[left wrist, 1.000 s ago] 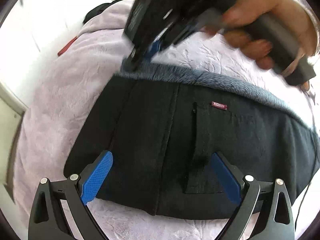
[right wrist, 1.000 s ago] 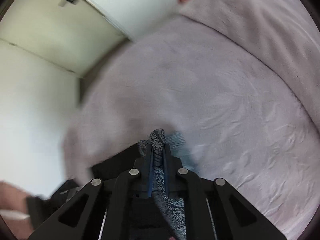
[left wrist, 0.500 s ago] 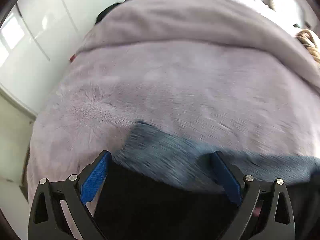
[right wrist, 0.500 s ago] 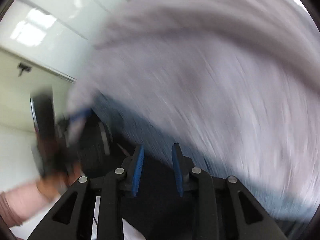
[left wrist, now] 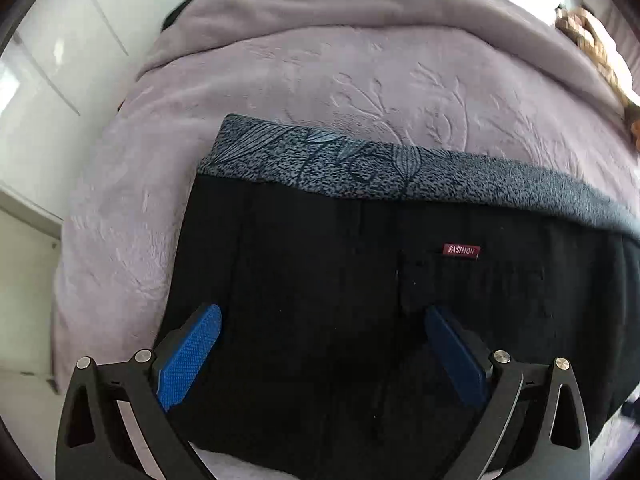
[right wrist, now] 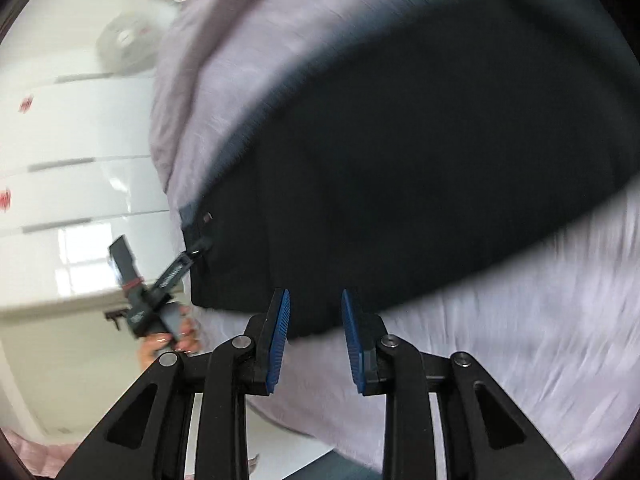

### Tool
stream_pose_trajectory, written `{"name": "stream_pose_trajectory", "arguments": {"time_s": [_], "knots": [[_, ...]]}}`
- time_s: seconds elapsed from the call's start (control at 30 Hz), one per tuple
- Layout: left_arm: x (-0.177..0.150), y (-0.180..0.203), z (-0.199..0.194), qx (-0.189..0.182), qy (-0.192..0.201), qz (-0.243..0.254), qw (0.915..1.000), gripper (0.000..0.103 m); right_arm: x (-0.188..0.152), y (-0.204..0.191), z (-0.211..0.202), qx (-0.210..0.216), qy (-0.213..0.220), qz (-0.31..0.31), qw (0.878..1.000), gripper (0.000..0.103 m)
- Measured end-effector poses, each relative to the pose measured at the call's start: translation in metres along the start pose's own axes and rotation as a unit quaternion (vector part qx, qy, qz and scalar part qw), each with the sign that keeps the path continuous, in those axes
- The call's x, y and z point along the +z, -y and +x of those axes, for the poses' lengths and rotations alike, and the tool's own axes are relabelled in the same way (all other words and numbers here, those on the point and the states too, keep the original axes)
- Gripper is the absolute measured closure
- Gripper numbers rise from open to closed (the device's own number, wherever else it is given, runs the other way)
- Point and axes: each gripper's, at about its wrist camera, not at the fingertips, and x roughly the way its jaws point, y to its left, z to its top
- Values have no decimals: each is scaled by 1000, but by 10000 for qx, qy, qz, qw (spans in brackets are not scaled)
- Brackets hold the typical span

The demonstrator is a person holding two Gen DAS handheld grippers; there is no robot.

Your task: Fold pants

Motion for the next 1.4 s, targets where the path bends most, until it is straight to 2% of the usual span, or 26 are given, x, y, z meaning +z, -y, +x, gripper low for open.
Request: {"name": "stream_pose_trajectory", "arguments": {"time_s": [0.07, 0.2, 0.27, 0.3, 0.33, 0.43, 0.53, 0.57, 0.67, 0.73, 0.77, 0.8, 0.83, 0.9, 0.93, 0.97, 1.07, 1.13, 1.23, 1.27, 1.4], "knots": [[2, 0, 0, -55, -73, -27, 10000, 0, -8, 16, 7, 63, 123, 233, 9996, 73], [6, 4, -1, 12, -154, 74, 9999, 0, -3, 29, 3, 528, 583, 646, 9948, 73], [15, 2, 5, 4, -143, 78, 9999, 0, 2, 36, 2, 485, 727, 847, 9926, 74], [15, 3, 4, 15, -109, 101, 9999, 0, 3, 39, 2, 461, 774, 936, 9915, 88], [14, 1, 3, 24, -88, 118, 9999, 0, 2, 40, 4, 461, 813, 1001, 9906, 96], [14, -4, 5, 57, -64, 181, 9998, 0, -10, 34, 4, 145, 1015, 892, 9907, 98], [16, -1, -1, 179, -255, 171, 9994, 0, -23, 50, 4, 272, 953, 1332, 9861, 98], [19, 2, -5, 203, -275, 187, 9992, 0, -24, 51, -1, 253, 934, 1297, 9868, 96], [23, 20, -32, 118, -110, 347, 9993, 0, -26, 36, -32, -315, 930, 675, 9929, 94], [23, 46, -52, -17, 22, 578, 9983, 0, -24, 32, -65, -664, 1141, 364, 9906, 82], [25, 62, -58, -60, 99, 697, 9975, 0, -20, 34, -80, -845, 1290, 276, 9877, 71], [26, 80, -64, -136, 172, 810, 9965, 0, -12, 34, -97, -1036, 1482, 173, 9834, 66], [28, 98, -69, -262, 195, 885, 9955, 0, -2, 37, -113, -1196, 1661, 72, 9788, 66], [35, 142, -69, -507, 189, 986, 9937, 0, 20, 43, -131, -1337, 1788, -3, 9748, 66], [40, 172, -66, -553, 209, 1077, 9924, 0, 37, 44, -136, -1352, 1783, -135, 9745, 66], [42, 186, -66, -566, 226, 1133, 9917, 0, 53, 40, -138, -1388, 1755, -344, 9740, 66], [53, 242, -48, -444, 229, 1239, 9910, 0, 95, 32, -124, -1417, 1553, -846, 9740, 66], [59, 264, -21, -168, 152, 1140, 9932, 0, 126, 31, -98, -1497, 1253, -1074, 9749, 66], [68, 264, 7, 230, 101, 992, 9948, 0, 155, 49, -81, -1847, 959, -1228, 9704, 71], [71, 263, 11, 286, 106, 970, 9948, 0, 162, 57, -85, -1844, 969, -1274, 9697, 78], [82, 258, 10, 574, 30, 963, 9937, 0, 177, 102, -148, -2511, 1406, -1045, 9520, 80]]}}
